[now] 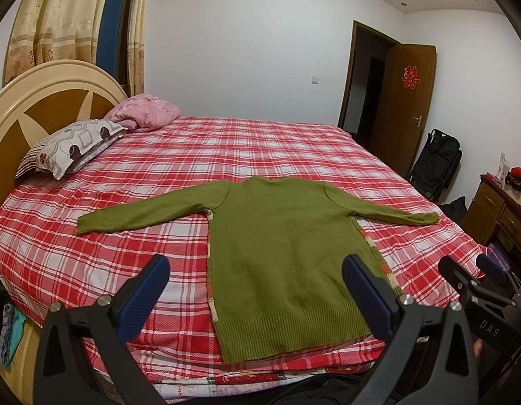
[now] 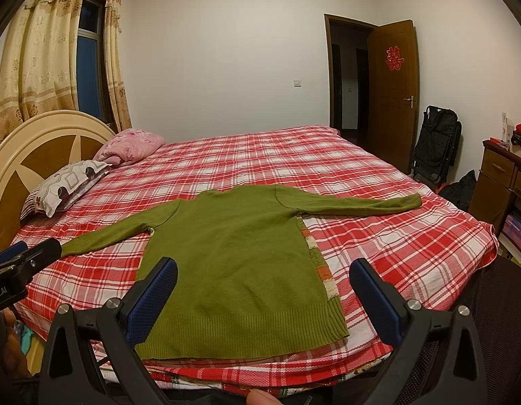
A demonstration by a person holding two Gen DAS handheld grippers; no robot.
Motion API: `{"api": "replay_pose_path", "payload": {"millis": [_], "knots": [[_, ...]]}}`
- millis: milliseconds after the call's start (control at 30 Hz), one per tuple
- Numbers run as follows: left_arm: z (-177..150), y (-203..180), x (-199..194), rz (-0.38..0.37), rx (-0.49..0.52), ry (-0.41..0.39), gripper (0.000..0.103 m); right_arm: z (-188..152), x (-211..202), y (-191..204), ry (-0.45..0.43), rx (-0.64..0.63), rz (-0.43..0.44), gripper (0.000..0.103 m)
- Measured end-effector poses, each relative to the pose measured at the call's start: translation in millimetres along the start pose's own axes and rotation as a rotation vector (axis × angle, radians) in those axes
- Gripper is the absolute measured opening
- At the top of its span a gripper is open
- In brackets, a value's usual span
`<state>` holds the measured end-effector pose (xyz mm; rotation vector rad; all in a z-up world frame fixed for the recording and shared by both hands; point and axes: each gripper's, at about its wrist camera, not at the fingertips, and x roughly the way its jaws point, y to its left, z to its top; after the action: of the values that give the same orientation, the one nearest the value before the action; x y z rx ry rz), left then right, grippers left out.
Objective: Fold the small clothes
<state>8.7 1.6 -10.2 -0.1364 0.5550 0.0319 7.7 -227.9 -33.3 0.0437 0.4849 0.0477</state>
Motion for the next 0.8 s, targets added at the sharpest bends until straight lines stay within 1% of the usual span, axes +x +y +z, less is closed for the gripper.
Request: {"api": "replay_pose_path", "payload": {"millis": [500, 600, 733, 800], "knots": [[-1.8, 2.8, 3.6, -0.003, 0.004, 0.014, 0.103, -2.5, 8.8, -6.7, 0.021, 0.009, 0.032, 0.102], [-0.4, 5.7, 8.2, -0.008, 0.003, 0.027, 0.103, -4.5, 13.1, -8.2, 0.023, 0.014, 0.077, 0.102], [3.3, 14.7, 20.8, -0.014, -0.004, 0.051, 0.103, -8.6, 28.4, -15.4, 0.057, 0.033, 0.149, 0.102], [5.0, 21.9, 28.8, -0.006, -0.004, 0.061, 0.103, -10.8, 37.4, -21.1, 0.071, 0.051, 0.171, 0.102]]}}
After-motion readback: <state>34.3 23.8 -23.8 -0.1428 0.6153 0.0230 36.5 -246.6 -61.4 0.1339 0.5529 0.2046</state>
